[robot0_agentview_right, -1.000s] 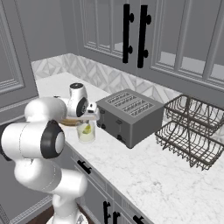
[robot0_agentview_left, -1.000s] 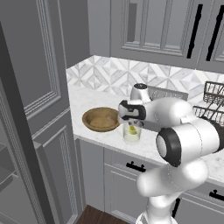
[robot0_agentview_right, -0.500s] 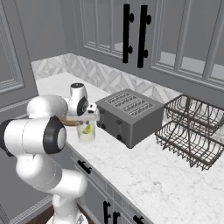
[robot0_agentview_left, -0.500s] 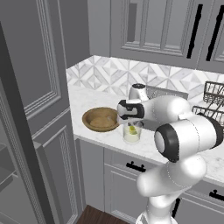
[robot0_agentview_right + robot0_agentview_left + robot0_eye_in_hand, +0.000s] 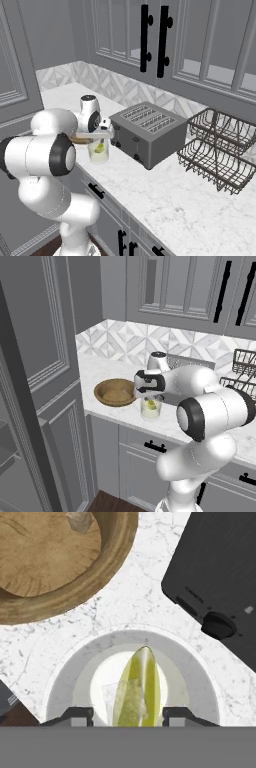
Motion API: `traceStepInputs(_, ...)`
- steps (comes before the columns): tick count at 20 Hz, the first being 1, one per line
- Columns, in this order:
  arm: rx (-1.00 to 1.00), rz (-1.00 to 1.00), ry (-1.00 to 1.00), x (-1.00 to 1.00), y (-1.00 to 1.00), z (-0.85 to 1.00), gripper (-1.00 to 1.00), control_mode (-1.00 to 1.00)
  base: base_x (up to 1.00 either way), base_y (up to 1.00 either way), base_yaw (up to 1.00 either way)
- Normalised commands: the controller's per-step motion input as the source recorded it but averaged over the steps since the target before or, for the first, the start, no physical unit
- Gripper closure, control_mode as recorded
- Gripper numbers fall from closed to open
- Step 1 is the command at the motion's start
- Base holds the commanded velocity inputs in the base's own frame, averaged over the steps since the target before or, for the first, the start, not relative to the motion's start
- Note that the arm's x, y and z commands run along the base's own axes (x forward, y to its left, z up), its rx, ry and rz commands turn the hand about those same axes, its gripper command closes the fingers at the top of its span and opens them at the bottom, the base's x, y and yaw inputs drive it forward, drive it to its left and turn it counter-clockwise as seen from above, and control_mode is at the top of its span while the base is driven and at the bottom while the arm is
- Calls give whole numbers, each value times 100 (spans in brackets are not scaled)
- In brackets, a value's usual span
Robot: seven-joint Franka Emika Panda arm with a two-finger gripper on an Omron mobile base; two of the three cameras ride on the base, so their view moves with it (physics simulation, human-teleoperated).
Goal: Grab a lemon wedge from the fridge and one ice cube from the ice bowl, and put them in the glass of lemonade.
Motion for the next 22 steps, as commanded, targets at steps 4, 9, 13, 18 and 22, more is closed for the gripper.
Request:
traceStepInputs(4, 0, 0, 0, -6, 0, 2, -100, -100, 0, 0, 0)
traceStepInputs(9, 0, 0, 0, -19, 0, 38, -100, -100, 0, 0, 0)
traceStepInputs(13, 0, 0, 0, -61, 0, 65, -100, -100, 0, 0, 0)
traceStepInputs(18, 0, 0, 0, -98, -4, 6, -100, -100, 0, 0, 0)
traceStepInputs(22, 3, 0, -5, -98, -16, 0, -100, -100, 0, 0, 0)
